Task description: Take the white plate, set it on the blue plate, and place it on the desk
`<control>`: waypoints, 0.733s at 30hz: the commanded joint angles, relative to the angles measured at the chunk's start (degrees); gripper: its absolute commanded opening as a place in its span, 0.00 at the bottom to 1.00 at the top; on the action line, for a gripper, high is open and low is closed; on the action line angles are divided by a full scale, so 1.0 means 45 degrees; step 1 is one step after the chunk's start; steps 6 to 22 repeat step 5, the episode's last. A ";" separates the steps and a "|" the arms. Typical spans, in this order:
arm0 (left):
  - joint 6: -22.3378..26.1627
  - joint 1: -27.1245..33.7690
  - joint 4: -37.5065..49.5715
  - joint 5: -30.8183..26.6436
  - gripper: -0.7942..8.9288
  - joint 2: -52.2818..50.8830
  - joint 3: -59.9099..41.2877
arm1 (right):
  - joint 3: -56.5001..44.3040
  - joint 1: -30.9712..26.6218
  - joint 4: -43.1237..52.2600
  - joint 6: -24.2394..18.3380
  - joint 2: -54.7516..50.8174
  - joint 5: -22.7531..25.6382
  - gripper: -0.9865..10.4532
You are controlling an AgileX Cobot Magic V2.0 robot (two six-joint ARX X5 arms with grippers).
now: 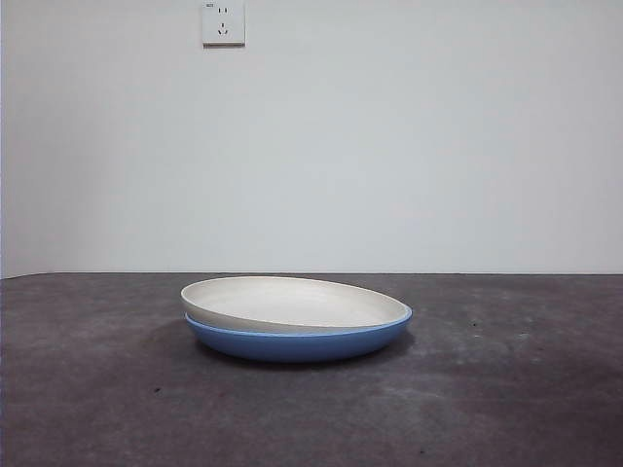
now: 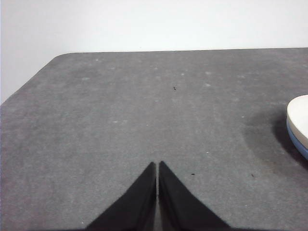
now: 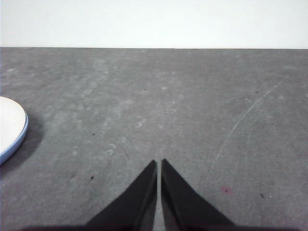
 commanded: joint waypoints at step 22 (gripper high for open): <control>-0.0034 0.0019 -0.0102 -0.0039 0.09 -0.0024 -0.0257 | -0.0063 -0.0005 0.0063 0.0214 -0.0039 0.0010 0.09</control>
